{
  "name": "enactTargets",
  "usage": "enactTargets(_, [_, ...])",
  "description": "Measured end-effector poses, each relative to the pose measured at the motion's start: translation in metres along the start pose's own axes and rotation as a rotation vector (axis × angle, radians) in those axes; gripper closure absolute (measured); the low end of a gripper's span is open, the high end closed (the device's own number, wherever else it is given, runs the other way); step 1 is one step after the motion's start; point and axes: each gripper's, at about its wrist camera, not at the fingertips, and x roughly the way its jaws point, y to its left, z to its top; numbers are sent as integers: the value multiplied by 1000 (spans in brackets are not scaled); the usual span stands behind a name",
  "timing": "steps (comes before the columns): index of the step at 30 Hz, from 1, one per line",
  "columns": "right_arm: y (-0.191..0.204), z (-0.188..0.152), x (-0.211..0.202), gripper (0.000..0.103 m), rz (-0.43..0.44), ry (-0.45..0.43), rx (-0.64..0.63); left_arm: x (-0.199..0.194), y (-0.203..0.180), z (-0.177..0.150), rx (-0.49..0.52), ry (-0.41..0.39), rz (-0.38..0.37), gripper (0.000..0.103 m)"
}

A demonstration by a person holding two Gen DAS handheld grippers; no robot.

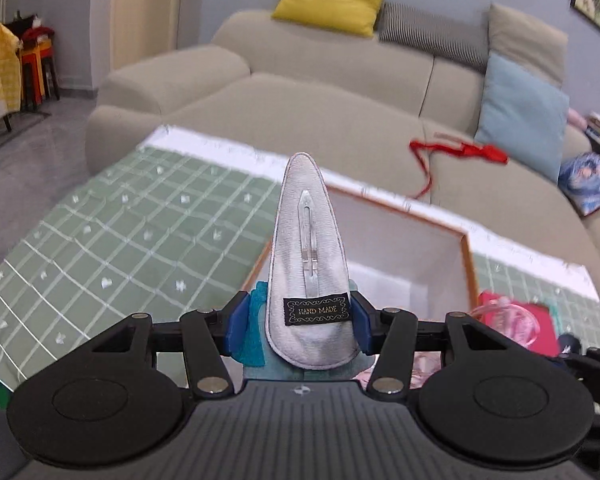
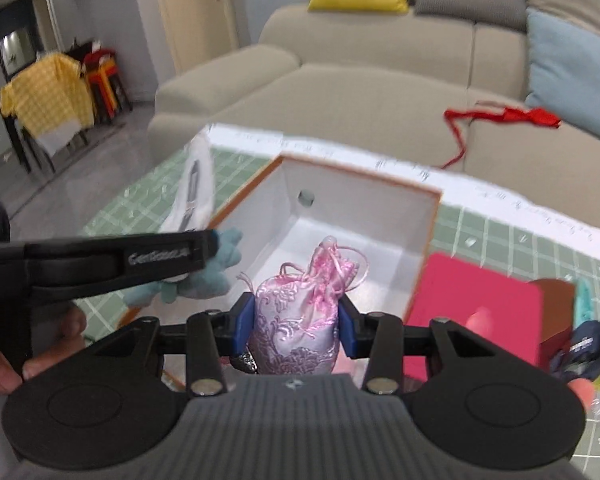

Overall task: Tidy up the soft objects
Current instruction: 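Open both grippers to drop the two pouches into the white box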

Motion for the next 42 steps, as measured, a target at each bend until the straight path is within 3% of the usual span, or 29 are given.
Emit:
enactTargets(3, [5,-7,27,60,7,77,-6,14,6,-5,-8,51,3,43])
enactTargets(8, [8,-18,55,61,-6,160,1,35,7,-13,42,99,96,41])
enactTargets(11, [8,-21,60,61,-6,180,-7,36,0,-17,93,102,94,41])
enactTargets(16, [6,-23,62,61,-14,189,-9,42,-9,-24,147,178,11,42])
enactTargets(20, [4,-23,60,61,-13,187,-7,42,-14,-28,178,180,50,41])
enactTargets(28, [10,-24,58,60,-3,188,-39,49,-14,-27,192,187,118,31])
enactTargets(31, [10,-24,59,53,0,191,-40,50,-16,-27,207,184,135,20])
enactTargets(33, [10,-24,59,51,2,195,-41,51,-16,-26,197,188,129,12])
enactTargets(42, [9,-24,59,50,16,197,-36,47,1,-17,-10,225,51,11])
